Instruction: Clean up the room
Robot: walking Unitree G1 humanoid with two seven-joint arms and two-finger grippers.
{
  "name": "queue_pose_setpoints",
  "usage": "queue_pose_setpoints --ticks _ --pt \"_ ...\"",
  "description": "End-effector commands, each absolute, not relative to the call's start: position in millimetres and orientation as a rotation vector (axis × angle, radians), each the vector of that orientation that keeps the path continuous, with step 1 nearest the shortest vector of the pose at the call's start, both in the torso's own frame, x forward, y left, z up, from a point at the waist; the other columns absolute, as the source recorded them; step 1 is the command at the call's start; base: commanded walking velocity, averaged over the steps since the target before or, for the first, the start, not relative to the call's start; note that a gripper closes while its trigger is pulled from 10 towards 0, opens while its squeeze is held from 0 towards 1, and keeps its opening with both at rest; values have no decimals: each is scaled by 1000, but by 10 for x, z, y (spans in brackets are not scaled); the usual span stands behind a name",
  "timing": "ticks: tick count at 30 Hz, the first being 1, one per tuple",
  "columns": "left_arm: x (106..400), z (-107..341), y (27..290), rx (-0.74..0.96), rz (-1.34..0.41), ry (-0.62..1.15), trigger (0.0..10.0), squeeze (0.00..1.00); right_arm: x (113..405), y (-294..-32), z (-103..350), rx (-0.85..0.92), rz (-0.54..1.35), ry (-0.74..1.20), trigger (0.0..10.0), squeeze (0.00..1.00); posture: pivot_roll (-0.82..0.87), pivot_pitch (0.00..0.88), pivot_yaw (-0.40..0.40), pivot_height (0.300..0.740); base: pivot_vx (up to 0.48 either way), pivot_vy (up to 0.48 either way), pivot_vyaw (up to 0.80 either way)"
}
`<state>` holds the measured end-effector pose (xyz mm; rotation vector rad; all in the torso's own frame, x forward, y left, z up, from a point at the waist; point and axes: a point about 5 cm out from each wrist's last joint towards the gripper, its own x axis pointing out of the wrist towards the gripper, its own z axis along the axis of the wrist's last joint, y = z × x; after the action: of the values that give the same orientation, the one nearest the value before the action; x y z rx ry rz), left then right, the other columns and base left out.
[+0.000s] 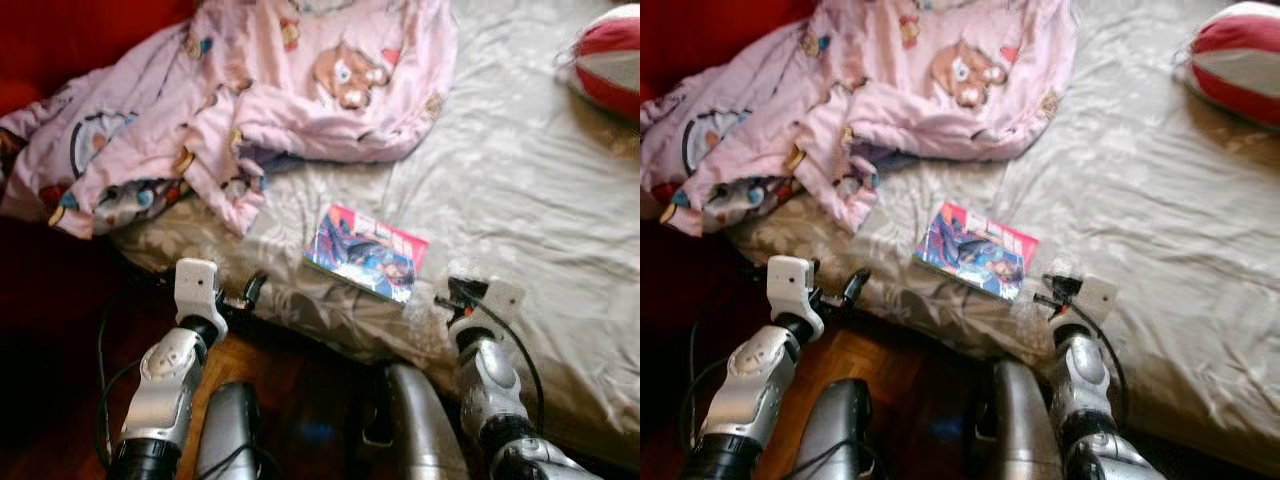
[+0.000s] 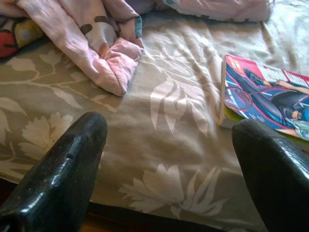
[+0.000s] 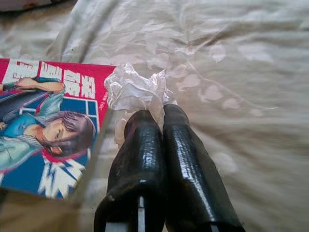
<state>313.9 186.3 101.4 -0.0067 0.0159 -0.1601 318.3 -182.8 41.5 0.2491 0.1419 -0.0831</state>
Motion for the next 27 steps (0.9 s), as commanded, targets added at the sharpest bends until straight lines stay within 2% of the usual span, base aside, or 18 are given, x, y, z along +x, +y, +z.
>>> queue_pose_setpoints --ticks 1,4,9,18,21,27 --pt "3117 912 1907 -15 -124 43 10000 0 3132 -1835 392 215 -59 130 10000 0 35 144 -46 578 0 0 0" --pt "3134 866 1904 -21 -112 53 10000 0 3091 -1850 374 212 -53 115 10000 0 31 126 -58 582 0 0 0" --pt "3147 711 1928 -25 -93 98 10000 0 3075 -1870 346 211 -64 131 10000 0 22 105 -63 617 0 0 0" --pt "3058 433 2062 -14 -36 206 10000 0 2960 -1874 148 162 -55 253 10000 0 25 84 -58 672 0 0 0" --pt "3003 337 2092 -11 -23 247 10000 0 2913 -1864 84 165 -50 285 10000 0 24 81 -53 687 0 0 0" --pt "2735 -58 2122 -15 7 444 10000 0 2639 -1820 -223 138 -34 451 10000 0 18 75 -51 727 0 0 0"
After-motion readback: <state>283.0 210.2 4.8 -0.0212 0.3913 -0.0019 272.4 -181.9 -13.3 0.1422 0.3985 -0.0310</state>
